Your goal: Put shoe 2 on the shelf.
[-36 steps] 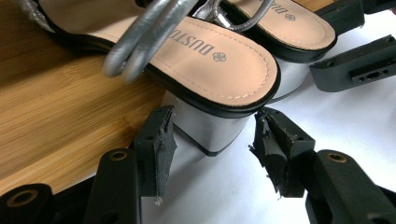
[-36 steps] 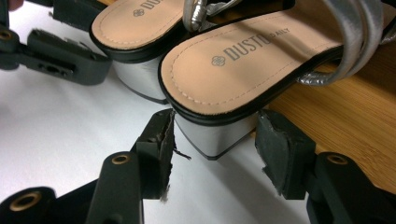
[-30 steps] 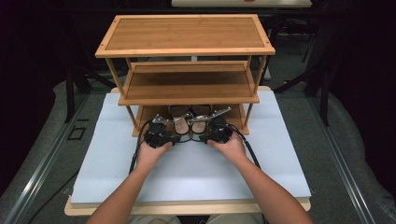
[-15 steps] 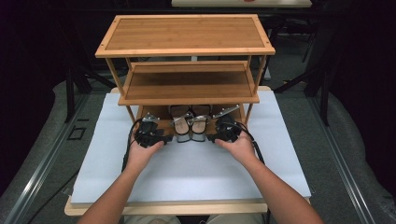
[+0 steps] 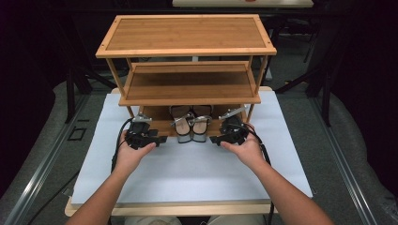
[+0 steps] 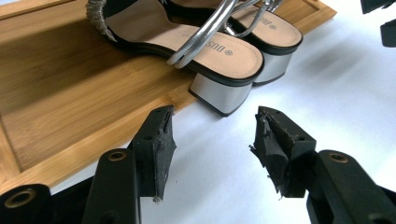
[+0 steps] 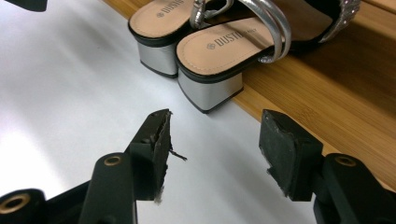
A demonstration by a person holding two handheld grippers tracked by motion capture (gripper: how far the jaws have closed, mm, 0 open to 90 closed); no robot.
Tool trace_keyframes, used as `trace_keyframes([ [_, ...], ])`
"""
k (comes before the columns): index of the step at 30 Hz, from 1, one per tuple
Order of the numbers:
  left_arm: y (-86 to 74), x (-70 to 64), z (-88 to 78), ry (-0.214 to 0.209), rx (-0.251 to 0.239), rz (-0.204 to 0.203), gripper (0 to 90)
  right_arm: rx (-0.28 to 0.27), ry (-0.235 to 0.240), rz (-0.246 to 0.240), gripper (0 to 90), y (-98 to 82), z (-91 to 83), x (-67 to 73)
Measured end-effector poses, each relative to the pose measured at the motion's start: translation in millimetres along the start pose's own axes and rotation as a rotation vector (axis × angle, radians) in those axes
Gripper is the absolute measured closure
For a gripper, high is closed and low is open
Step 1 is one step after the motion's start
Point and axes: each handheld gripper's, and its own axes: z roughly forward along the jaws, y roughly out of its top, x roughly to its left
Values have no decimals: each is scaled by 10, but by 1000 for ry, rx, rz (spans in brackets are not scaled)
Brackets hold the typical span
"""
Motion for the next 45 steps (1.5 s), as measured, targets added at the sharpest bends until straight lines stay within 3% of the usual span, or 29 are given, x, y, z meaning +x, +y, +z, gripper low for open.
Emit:
trace_keyframes([
  [5,-119,-45,-202,-27,-15,0,458,-21,4,-17,428,-52,-174,37],
  [7,-169,-61,-266,-33,-20,-9,458,-33,19,-4,427,-91,-242,42],
  [12,-312,-54,-460,-42,-37,-8,458,-45,6,28,430,-242,-418,29],
  [13,-343,-58,-497,-42,-47,-23,458,-56,-1,31,431,-280,-463,23],
  [18,-496,-70,-703,-9,-66,-3,458,-86,-33,63,430,-511,-658,-10],
  [19,-536,-72,-744,-4,-74,-7,458,-93,-23,71,430,-564,-698,-18],
  [20,-575,-69,-785,-1,-75,-9,458,-87,-66,78,430,-615,-743,-7],
  [21,-615,-67,-818,6,-79,-12,457,-105,-49,86,430,-670,-777,-14],
  [25,-782,-45,-915,25,-82,-38,456,-112,-74,116,429,-885,-890,-4],
  [27,-881,-30,-908,29,-79,-66,455,-118,-64,126,427,-995,-891,-2],
  [28,-923,-22,-894,31,-69,-71,455,-101,-95,128,427,-1057,-884,9],
  [29,-964,-18,-874,29,-59,-82,455,-107,-70,131,427,-1111,-863,0],
  [30,-995,-12,-858,30,-52,-84,454,-88,-150,138,427,-1153,-842,22],
  [31,-1036,-8,-836,35,-46,-91,452,-91,-147,144,427,-1189,-820,18],
  [32,-1077,-6,-811,29,-45,-105,450,-113,-58,160,427,-1242,-785,-9],
  [33,-1115,-1,-789,23,-40,-114,447,-93,-150,170,427,-1273,-754,18],
  [34,-1162,6,-758,24,-38,-124,443,-101,-148,181,427,-1309,-721,18],
  [35,-1198,14,-732,33,-32,-124,440,-110,-166,191,427,-1345,-683,24],
  [36,-1225,21,-710,38,-28,-124,440,-130,-149,192,427,-1374,-655,15],
  [37,-1257,26,-679,44,-17,-125,440,-139,-182,200,427,-1388,-637,24],
  [38,-1286,30,-648,54,-6,-116,440,-164,-158,207,427,-1412,-611,16],
  [41,-1369,34,-570,68,28,-87,440,-203,-174,228,424,-1475,-531,18],
  [43,-1408,27,-535,75,47,-72,440,-218,-152,220,423,-1537,-474,20],
  [45,-1425,17,-507,88,54,-62,440,-210,-162,202,423,-1592,-417,33],
])
